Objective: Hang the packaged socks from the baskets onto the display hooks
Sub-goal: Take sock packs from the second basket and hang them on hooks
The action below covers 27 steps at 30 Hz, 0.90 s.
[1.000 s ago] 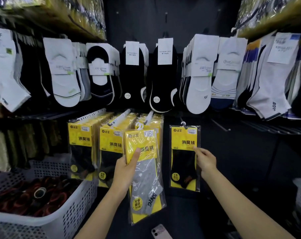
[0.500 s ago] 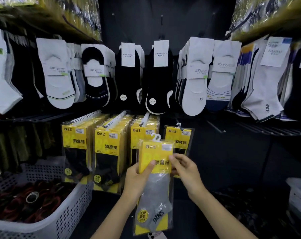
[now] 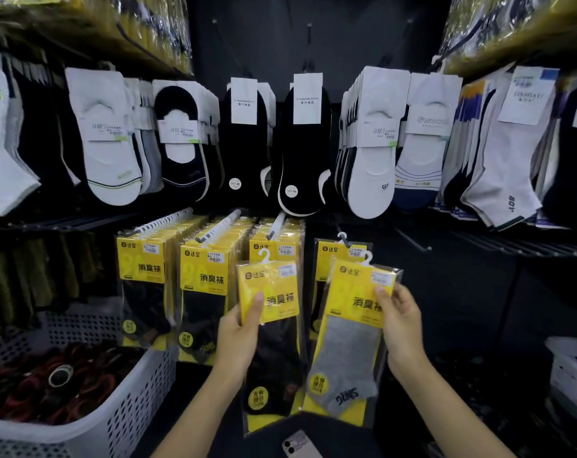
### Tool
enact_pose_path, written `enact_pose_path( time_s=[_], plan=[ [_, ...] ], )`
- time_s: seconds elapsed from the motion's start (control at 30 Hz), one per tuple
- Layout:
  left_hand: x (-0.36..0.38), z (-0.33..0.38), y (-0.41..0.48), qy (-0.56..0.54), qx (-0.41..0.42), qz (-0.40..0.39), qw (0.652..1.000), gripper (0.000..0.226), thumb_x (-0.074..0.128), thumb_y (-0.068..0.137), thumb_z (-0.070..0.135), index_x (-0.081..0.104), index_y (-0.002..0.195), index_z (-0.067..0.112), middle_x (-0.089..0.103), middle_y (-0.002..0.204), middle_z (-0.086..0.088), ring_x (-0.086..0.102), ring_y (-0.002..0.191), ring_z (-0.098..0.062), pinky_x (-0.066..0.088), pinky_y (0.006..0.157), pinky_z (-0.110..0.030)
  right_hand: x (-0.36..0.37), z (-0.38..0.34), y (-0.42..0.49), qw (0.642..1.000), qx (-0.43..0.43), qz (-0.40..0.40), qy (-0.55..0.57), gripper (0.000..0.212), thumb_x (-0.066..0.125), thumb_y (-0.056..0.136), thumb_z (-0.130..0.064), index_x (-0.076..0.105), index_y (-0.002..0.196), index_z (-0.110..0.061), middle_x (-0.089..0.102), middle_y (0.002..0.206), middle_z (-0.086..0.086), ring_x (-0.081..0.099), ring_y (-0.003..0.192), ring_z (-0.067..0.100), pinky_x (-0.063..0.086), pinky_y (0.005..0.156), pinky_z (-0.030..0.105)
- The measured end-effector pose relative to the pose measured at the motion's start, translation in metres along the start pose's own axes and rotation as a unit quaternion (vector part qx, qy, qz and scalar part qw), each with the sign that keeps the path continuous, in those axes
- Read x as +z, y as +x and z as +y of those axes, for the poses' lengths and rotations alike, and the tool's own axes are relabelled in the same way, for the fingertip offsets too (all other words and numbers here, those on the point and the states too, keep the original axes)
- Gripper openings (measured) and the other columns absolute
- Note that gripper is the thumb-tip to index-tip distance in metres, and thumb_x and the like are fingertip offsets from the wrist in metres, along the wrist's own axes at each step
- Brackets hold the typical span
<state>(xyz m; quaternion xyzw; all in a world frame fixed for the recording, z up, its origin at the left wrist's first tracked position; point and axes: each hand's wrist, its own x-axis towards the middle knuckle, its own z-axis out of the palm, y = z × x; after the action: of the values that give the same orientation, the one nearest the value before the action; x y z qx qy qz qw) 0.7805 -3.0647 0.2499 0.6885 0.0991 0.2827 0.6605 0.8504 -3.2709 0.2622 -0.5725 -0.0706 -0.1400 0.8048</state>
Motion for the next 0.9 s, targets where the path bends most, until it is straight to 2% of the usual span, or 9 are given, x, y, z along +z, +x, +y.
enact_pose_path(
  time_s=[0.17,0.27,0.4,0.47,0.53,0.6,0.73,0.83,0.9],
  plan=[
    [-0.013,0.002,0.009,0.016,-0.001,0.029,0.999,0.044,0.052,0.089,0.050,0.033,0.057,0.026,0.025,0.037,0.011,0.028,0.037,-0.003,0.027,0.054,-0.025,-0.001,-0.014,0.022,0.999,-0.027,-0.009,-0.040,0.009,0.054,0.095,-0.017,0.062,0.095,-0.022,0.071,0.088,-0.006,0.069,0.072,0.000,0.052,0.055,0.012],
    [-0.014,0.005,0.011,0.014,-0.001,0.035,0.999,0.049,0.053,0.089,0.050,0.028,0.055,0.024,0.021,0.039,0.011,0.025,0.036,-0.003,0.026,0.054,-0.026,0.008,-0.014,0.029,0.996,-0.027,-0.039,-0.076,0.009,0.055,0.095,-0.017,0.062,0.097,-0.021,0.072,0.088,-0.007,0.069,0.073,0.001,0.053,0.058,0.014],
    [-0.013,0.004,0.010,0.013,0.000,0.035,0.999,0.047,0.053,0.089,0.050,0.031,0.056,0.025,0.022,0.038,0.011,0.026,0.035,-0.003,0.030,0.050,-0.017,0.018,-0.010,0.036,0.992,-0.024,-0.067,-0.103,0.009,0.055,0.095,-0.017,0.062,0.095,-0.022,0.071,0.090,-0.005,0.068,0.078,0.005,0.053,0.057,0.014],
    [-0.012,0.004,0.009,0.010,-0.006,0.034,0.999,0.045,0.053,0.089,0.049,0.034,0.057,0.026,0.023,0.037,0.012,0.029,0.035,-0.002,0.032,0.055,-0.020,0.019,-0.005,0.040,0.992,-0.010,-0.062,-0.106,0.009,0.055,0.095,-0.017,0.063,0.099,-0.018,0.071,0.093,-0.002,0.068,0.084,0.010,0.054,0.060,0.017],
    [-0.011,0.004,0.009,0.003,-0.007,0.029,1.000,0.044,0.053,0.089,0.049,0.035,0.056,0.027,0.023,0.038,0.012,0.029,0.036,-0.002,0.032,0.057,-0.024,0.018,0.001,0.045,0.993,0.005,-0.045,-0.111,0.012,0.057,0.094,-0.019,0.064,0.102,-0.013,0.071,0.094,0.001,0.068,0.088,0.015,0.055,0.068,0.024],
    [-0.010,0.003,0.008,0.000,0.000,0.023,1.000,0.044,0.054,0.089,0.049,0.037,0.053,0.030,0.024,0.039,0.012,0.030,0.036,-0.002,0.032,0.058,-0.023,0.015,0.008,0.049,0.991,0.016,-0.029,-0.130,0.013,0.062,0.091,-0.025,0.065,0.096,-0.013,0.071,0.095,0.004,0.068,0.090,0.019,0.055,0.075,0.029],
    [-0.005,0.000,0.008,-0.005,0.003,0.007,1.000,0.039,0.054,0.087,0.050,0.045,0.059,0.025,0.033,0.041,0.013,0.039,0.043,0.000,0.036,0.061,-0.021,0.005,0.025,0.054,0.985,0.042,0.049,-0.161,0.031,0.072,0.081,-0.037,0.060,0.098,-0.013,0.067,0.100,0.007,0.064,0.094,0.021,0.054,0.088,0.039],
    [0.000,-0.007,0.007,-0.007,-0.001,-0.002,1.000,0.038,0.055,0.086,0.051,0.051,0.065,0.019,0.042,0.041,0.014,0.047,0.046,-0.001,0.041,0.055,-0.011,-0.005,0.037,0.050,0.977,0.073,0.098,-0.176,0.031,0.073,0.082,-0.029,0.058,0.103,-0.011,0.065,0.107,0.011,0.062,0.097,0.023,0.053,0.089,0.043],
    [0.006,-0.009,0.004,-0.021,0.005,-0.017,1.000,0.030,0.056,0.088,0.045,0.058,0.069,0.022,0.058,0.047,0.022,0.057,0.053,0.010,0.040,0.050,-0.001,-0.010,0.042,0.041,0.975,0.077,0.109,-0.177,0.028,0.071,0.084,-0.024,0.057,0.104,-0.011,0.064,0.110,0.012,0.060,0.096,0.022,0.053,0.089,0.041]
  ],
)
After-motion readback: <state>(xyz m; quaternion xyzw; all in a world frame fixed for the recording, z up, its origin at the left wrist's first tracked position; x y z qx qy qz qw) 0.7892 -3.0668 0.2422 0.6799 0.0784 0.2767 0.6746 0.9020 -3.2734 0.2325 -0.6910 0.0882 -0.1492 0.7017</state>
